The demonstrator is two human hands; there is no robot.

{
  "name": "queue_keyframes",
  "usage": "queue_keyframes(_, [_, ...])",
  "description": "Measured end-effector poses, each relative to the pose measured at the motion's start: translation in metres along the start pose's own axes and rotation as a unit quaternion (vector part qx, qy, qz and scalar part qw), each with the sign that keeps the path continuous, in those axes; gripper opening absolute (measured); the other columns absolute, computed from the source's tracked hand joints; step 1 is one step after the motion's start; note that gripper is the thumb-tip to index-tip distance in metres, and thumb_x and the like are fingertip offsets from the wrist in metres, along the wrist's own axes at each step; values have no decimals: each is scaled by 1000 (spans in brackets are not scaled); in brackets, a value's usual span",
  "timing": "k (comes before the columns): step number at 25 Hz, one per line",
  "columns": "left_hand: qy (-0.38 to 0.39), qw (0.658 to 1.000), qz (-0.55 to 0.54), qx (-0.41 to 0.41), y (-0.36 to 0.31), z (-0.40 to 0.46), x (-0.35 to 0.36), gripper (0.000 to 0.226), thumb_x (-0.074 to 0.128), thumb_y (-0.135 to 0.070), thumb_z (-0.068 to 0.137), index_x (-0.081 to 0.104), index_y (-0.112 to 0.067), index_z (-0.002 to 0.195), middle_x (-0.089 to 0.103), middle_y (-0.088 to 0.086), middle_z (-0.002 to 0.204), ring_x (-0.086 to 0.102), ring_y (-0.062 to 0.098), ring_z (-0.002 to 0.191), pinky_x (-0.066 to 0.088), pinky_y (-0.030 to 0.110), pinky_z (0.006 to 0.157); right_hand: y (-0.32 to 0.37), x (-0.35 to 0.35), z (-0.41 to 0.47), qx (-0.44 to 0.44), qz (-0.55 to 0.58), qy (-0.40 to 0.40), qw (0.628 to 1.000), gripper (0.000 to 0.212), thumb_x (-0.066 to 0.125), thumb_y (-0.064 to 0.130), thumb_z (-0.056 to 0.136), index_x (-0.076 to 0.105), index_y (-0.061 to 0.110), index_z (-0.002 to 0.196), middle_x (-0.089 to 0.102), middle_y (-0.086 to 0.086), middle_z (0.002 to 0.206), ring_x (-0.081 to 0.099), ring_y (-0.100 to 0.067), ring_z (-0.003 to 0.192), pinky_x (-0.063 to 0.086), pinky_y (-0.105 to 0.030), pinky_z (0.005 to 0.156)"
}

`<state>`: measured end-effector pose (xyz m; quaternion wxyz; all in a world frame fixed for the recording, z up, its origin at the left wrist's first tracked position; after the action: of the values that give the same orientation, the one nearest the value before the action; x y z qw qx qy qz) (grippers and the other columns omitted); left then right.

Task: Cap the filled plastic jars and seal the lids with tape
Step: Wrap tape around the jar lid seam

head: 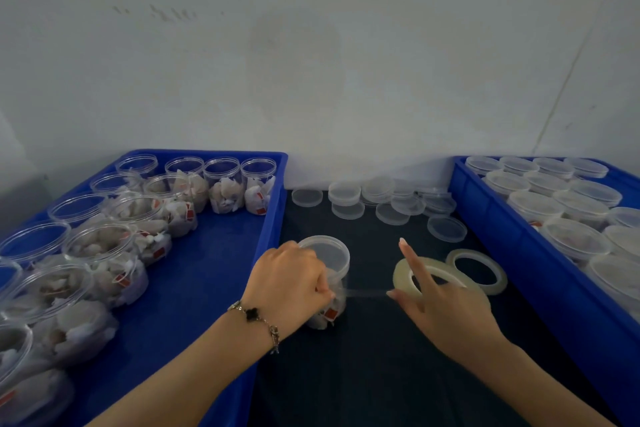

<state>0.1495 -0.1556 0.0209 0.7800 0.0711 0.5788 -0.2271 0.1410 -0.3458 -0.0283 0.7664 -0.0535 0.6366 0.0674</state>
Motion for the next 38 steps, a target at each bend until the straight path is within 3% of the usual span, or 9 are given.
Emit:
queue_keyframes(7, [42,998,14,-36,13,-1,18,23,60,-48,85,63,-27,76,58,-12,91,50,5,90,44,23,79,7,22,23,-40,-71,-2,997,88,-26,61,71,-16,23,150,68,4,105,33,-7,42,24,-21,40])
queue_keyframes(10, [30,999,19,-38,16,0,16,22,58,-47,87,64,-27,80,58,-13,92,50,6,89,45,23,80,11,13,26,-23,-66,-40,997,79,5,66,86,-27,24,145,53,7,57,29,-7,35,16,-19,37])
queue_keyframes(13, [29,998,8,-47,21,1,16,23,60,-48,85,61,-28,75,57,-13,91,49,5,87,42,21,76,9,9,27,0,-34,-54,998,85,19,68,86,-34,27,138,32,8,41,29,-6,31,16,-18,34])
queue_keyframes(17, [37,997,3,-64,26,3,18,22,60,-48,85,60,-28,74,57,-12,91,50,5,87,42,20,75,8,3,34,15,-16,-105,994,85,30,64,84,7,18,152,15,10,36,16,-5,26,8,-16,31])
queue_keyframes(21, [44,996,8,-75,29,5,21,22,61,-47,85,64,-26,79,59,-10,93,51,6,89,44,21,77,7,19,35,-18,-1,-84,996,82,14,69,85,-47,34,126,40,7,44,41,-6,37,28,-18,34])
queue_keyframes(28, [28,986,115,-113,38,9,11,51,60,-67,73,55,-21,95,55,-5,98,47,15,101,40,29,88,7,30,43,-3,-2,-45,999,85,20,67,88,-53,37,120,48,6,48,49,-8,41,41,-22,40])
queue_keyframes(31, [13,977,188,-97,40,15,10,78,66,-63,70,41,-17,127,46,4,125,38,22,120,31,33,104,12,24,41,7,2,-54,999,83,24,66,89,-41,35,131,54,6,53,47,-7,39,30,-19,35])
queue_keyframes(35, [139,979,131,-71,45,14,46,134,74,-61,64,-18,-9,147,8,15,156,1,28,145,-5,36,115,33,18,44,-115,-127,-85,982,69,61,36,89,21,23,145,66,-12,113,43,-12,36,36,-23,31])
queue_keyframes(38, [118,987,-16,-106,37,16,53,141,70,-71,58,-29,-18,143,26,13,149,23,26,140,10,34,116,36,17,44,-126,-142,-63,980,53,63,36,89,45,26,137,60,-16,127,40,-13,36,38,-24,33])
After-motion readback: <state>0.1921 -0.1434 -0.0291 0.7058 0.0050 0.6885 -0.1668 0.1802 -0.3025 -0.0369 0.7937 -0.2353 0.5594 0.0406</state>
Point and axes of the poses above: each hand's wrist, its own z-axis towards the middle knuckle, its own x-axis out of the palm, y = z × x, the point moved 8 cm from there along z, towards the middle knuckle
